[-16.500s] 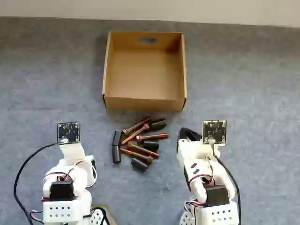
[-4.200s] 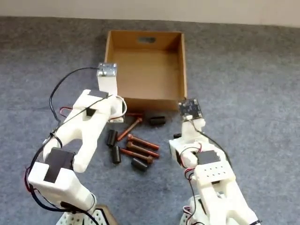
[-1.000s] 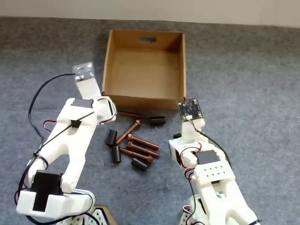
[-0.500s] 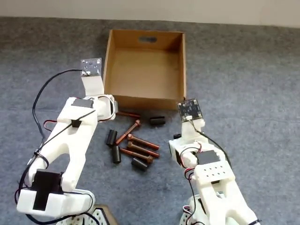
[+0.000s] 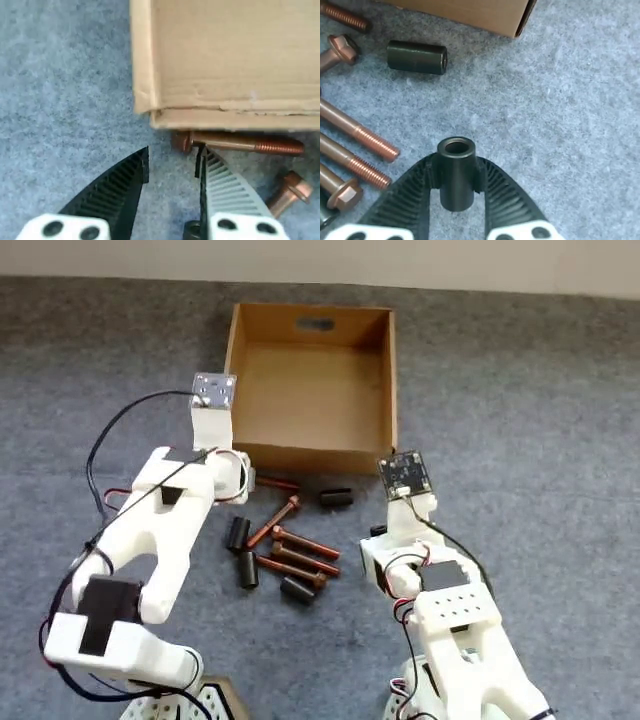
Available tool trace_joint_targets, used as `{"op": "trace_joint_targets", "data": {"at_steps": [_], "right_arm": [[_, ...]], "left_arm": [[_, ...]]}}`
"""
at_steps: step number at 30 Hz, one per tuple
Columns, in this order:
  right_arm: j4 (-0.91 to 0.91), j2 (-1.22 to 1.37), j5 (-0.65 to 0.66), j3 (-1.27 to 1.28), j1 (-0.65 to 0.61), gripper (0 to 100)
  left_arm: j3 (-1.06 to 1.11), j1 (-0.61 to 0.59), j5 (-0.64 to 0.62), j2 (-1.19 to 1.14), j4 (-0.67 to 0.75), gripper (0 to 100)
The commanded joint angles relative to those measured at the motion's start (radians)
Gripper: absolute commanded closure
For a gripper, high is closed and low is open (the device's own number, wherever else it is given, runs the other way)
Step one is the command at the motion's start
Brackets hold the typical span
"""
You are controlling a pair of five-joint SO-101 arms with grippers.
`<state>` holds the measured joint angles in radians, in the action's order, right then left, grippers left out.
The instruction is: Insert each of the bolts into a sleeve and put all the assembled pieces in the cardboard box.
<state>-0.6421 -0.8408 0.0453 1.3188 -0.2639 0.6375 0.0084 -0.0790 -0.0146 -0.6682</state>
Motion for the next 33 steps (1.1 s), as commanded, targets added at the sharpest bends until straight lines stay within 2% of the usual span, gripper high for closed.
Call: {"op": "trace_joint_targets", "data": {"at_steps": [1, 14, 19, 23, 28, 33], "right_arm": [[0.016, -0.024, -0.002, -0.004, 0.012, 99.2], [0.016, -0.024, -0.002, -0.004, 0.012, 99.2], [0.016, -0.024, -0.002, -0.004, 0.012, 99.2], [0.016, -0.024, -0.002, -0.004, 0.012, 99.2], [0.016, -0.024, -0.002, -0.004, 0.012, 99.2], [0.016, -0.024, -0.002, -0.004, 0.012, 99.2]], "left_arm": [[-0.047, 0.018, 0.008, -0.007, 0.012, 84], [-0.041, 0.021, 0.012, -0.019, 0.063, 84], [-0.033, 0.021, 0.012, -0.019, 0.063, 96], [0.007, 0.045, 0.012, -0.01, 0.068, 97], [0.025, 0.059, 0.009, -0.005, 0.06, 97], [0.022, 0.056, 0.011, 0.016, -0.031, 99]]}}
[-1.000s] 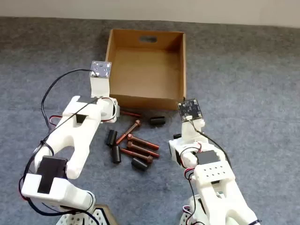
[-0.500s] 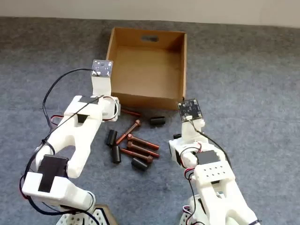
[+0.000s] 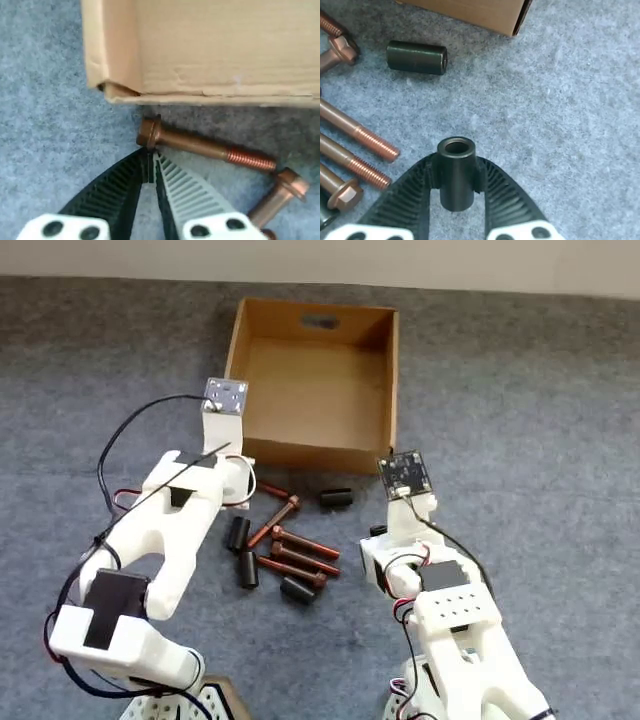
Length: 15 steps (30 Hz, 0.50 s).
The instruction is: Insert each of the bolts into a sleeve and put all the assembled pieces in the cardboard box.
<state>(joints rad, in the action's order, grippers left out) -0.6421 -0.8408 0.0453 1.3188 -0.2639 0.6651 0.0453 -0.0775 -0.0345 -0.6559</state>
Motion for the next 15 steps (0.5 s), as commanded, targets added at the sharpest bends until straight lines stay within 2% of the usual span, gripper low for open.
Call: {"op": "trace_joint_targets", "data": {"at_steps": [1, 6, 11, 15], "right_arm": [[0.016, -0.024, -0.002, -0.004, 0.012, 99.2], [0.016, -0.024, -0.002, -0.004, 0.01, 99.2], [0.016, -0.024, -0.002, -0.004, 0.01, 99.2], [0.016, -0.024, -0.002, -0.004, 0.01, 99.2]], "left_arm": [[-0.002, 0.019, 0.009, 0.059, -0.06, 99], [0.035, 0.01, 0.011, 0.268, -0.155, 99], [0.116, -0.018, 0.012, 0.492, -0.167, 98], [0.15, 0.03, -0.014, 0.512, -0.166, 87]]}}
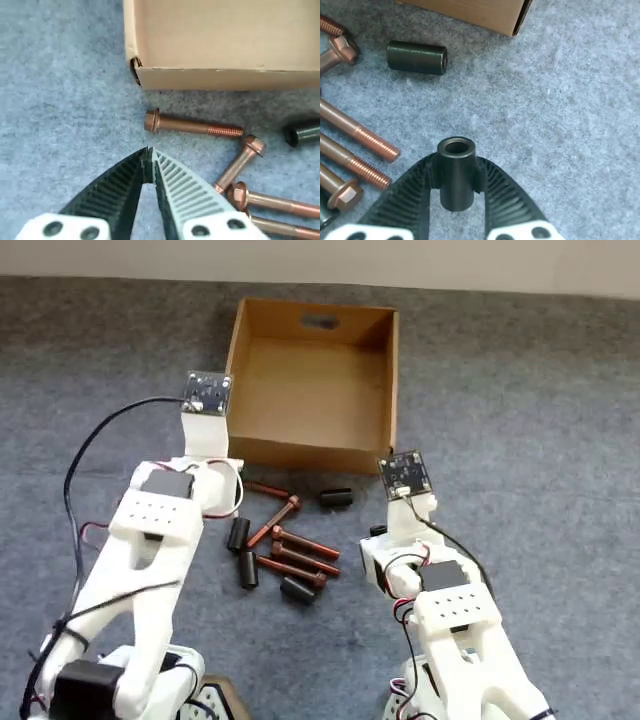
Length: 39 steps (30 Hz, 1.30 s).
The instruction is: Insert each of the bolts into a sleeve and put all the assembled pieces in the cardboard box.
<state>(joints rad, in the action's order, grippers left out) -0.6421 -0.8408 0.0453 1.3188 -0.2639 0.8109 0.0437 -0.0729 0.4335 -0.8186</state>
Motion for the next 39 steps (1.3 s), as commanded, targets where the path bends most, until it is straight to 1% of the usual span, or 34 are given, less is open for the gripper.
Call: {"op": "trace_joint_targets", "data": {"at_steps": [1, 3, 7, 9, 12, 14, 20, 27, 33, 39], "right_arm": [[0.016, -0.024, -0.002, -0.004, 0.01, 99.2], [0.016, -0.024, -0.002, -0.004, 0.01, 99.2], [0.016, -0.024, -0.002, -0.004, 0.012, 99.2], [0.016, -0.024, -0.002, -0.004, 0.013, 99.2], [0.016, -0.024, -0.002, -0.004, 0.013, 99.2], [0.016, -0.024, -0.002, -0.004, 0.013, 99.2], [0.016, -0.024, -0.002, -0.004, 0.013, 99.2], [0.016, -0.024, -0.002, -0.004, 0.013, 99.2], [0.016, -0.024, -0.002, -0.004, 0.013, 99.2], [0.016, -0.024, -0.002, -0.004, 0.012, 99.2]], "left_arm": [[0.004, 0.045, -0.055, 0.033, -0.003, 84], [-0.004, 0.073, -0.173, 0.001, -0.002, 80], [-0.016, 0.096, -0.47, -0.101, 0.051, 82], [-0.041, 0.091, -0.595, -0.166, 0.071, 82], [-0.113, 0.082, -0.712, -0.282, 0.064, 82], [-0.165, 0.084, -0.732, -0.358, 0.063, 82], [-0.252, 0.081, -0.73, -0.51, 0.063, 82], [-0.266, 0.074, -0.732, -0.527, 0.068, 82], [-0.314, 0.016, -0.733, -0.535, 0.068, 82], [-0.315, 0.018, -0.733, -0.538, 0.069, 82]]}}
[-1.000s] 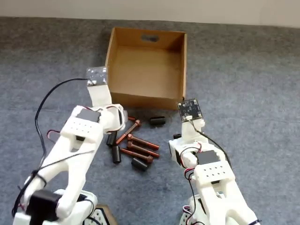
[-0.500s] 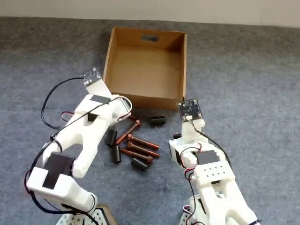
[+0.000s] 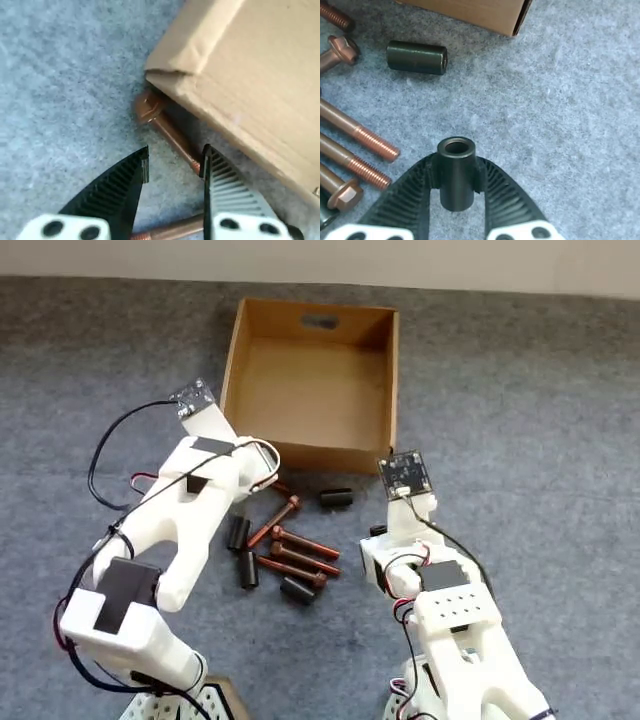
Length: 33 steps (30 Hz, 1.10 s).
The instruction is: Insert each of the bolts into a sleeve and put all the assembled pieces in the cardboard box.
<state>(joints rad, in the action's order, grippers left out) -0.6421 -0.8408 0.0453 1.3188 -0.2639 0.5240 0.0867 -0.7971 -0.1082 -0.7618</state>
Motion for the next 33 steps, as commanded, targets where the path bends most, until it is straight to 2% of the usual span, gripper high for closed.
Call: {"op": "trace_joint_targets", "data": {"at_steps": [1, 8, 20, 25, 28, 33], "right_arm": [[0.016, -0.024, -0.002, -0.002, 0.012, 99.2], [0.016, -0.024, -0.002, -0.002, 0.012, 99.2], [0.015, -0.024, -0.002, -0.002, 0.012, 99.2], [0.015, -0.024, -0.002, -0.002, 0.012, 99.2], [0.015, -0.024, -0.002, -0.002, 0.012, 99.2], [0.015, -0.024, -0.002, -0.002, 0.012, 99.2]], "left_arm": [[-0.03, -0.027, -0.011, 0.004, 0.012, 82], [-0.051, -0.047, -0.011, 0.004, 0.057, 82], [-0.053, -0.048, -0.003, -0.065, 0.051, 82], [-0.064, -0.053, 0.002, -0.093, -0.003, 92], [-0.064, -0.053, 0.084, -0.093, -0.008, 99], [-0.059, -0.054, 0.206, -0.064, -0.009, 99]]}}
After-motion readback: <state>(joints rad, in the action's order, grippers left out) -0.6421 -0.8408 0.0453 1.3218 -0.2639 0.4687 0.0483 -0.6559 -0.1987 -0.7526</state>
